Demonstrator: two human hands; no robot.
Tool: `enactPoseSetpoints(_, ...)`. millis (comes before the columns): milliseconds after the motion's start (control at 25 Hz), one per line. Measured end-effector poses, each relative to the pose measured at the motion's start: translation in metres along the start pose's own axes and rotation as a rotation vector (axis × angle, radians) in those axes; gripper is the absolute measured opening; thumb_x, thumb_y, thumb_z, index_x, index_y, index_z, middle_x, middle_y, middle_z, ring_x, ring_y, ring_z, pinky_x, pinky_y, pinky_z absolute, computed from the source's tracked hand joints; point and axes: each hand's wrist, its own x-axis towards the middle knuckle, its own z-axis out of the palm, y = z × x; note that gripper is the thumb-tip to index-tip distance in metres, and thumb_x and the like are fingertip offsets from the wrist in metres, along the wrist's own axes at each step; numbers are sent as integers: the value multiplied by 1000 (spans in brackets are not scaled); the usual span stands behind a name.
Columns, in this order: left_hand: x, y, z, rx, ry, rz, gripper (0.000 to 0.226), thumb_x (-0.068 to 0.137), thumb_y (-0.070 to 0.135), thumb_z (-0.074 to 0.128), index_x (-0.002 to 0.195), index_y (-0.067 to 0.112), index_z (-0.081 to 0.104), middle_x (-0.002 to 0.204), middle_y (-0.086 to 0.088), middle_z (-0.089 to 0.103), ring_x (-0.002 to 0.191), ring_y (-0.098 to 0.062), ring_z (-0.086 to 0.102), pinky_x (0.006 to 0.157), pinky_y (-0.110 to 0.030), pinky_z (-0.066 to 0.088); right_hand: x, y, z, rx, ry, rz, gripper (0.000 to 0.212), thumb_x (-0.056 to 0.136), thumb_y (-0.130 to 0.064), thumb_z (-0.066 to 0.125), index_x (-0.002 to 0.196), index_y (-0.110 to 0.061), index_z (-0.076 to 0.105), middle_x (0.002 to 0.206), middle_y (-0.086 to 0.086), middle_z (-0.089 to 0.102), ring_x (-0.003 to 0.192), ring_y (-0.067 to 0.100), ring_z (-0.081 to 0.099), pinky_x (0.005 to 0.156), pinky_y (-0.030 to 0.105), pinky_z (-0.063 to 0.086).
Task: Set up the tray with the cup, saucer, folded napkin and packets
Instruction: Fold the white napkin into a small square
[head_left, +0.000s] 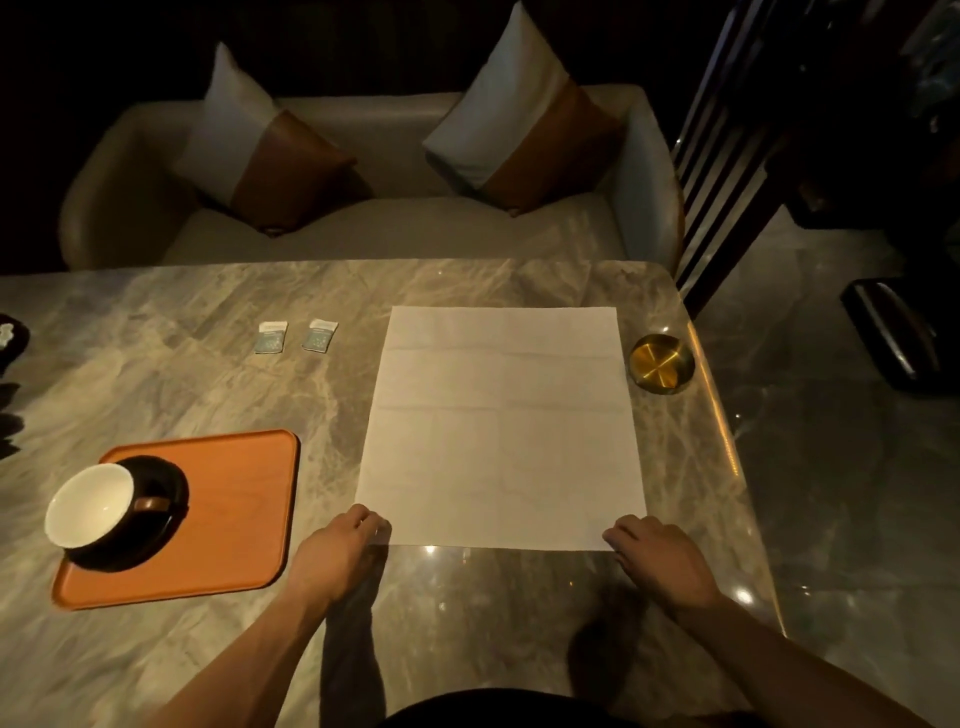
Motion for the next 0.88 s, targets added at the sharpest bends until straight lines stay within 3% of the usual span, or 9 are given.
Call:
enactPoseSetpoints(80,-5,2,-3,32,1,20,31,92,23,59,122,32,56,119,6,56,93,-17,62,66,-32,55,-2,2,-2,-49,86,-63,45,45,-16,95,85,-21,75,82,0,71,63,20,67,49,27,52)
enactPoseSetpoints(160,-7,2,-4,78,-16,60,34,90,20,62,121,30,57,118,4,57,91,-19,63,67,-36,57,-5,3,0,-39,145,-105,47,36,-13,96,78,-18,75,73,1,69,54,22,64,43,26,48)
enactPoseSetpoints(280,-9,-3,-3,119,-61,108,44,82,15,71,122,28,58,118,3,59,86,-21,65,63,-36,59,-12,7,9,-15,244,-162,33,58,-11,88,89,-14,76,81,5,70,59,23,64,44,31,51)
enactPoseSetpoints(360,-8,-4,-4,166,-83,138,53,76,11,76,122,27,58,116,2,60,82,-21,66,62,-35,59,-15,7,15,22,326,-180,16,82,-13,68,95,-10,75,86,9,71,62,25,63,47,36,53)
enactPoseSetpoints(400,-8,-5,-5,186,-79,151,54,73,10,78,121,27,58,114,1,61,79,-21,66,62,-35,59,-13,5,18,24,355,-168,17,86,-12,61,95,-10,75,85,9,70,61,25,62,47,36,52)
enactPoseSetpoints(520,-6,-1,-6,218,-56,169,55,69,9,81,116,27,61,108,0,63,76,-20,65,61,-33,57,-7,0,24,12,330,-63,18,77,-3,75,92,-12,72,83,8,66,62,26,60,51,38,51)
enactPoseSetpoints(640,-6,0,-4,205,-3,169,50,72,11,79,115,28,61,105,2,63,83,-19,63,64,-32,57,-1,-7,21,9,254,91,19,67,-8,80,81,-13,68,73,7,62,64,31,59,55,39,46)
enactPoseSetpoints(760,-10,5,-4,218,67,169,45,63,10,86,101,25,67,92,3,65,77,-19,62,54,-30,54,1,-13,16,36,250,186,3,67,-13,61,70,-14,62,65,6,58,63,33,58,57,38,42)
enactPoseSetpoints(880,-20,4,-5,154,134,164,46,56,9,90,93,21,65,85,1,63,70,-20,60,47,-28,50,-7,-11,20,73,176,230,18,78,-27,48,77,-18,64,72,2,60,70,29,58,63,38,41)
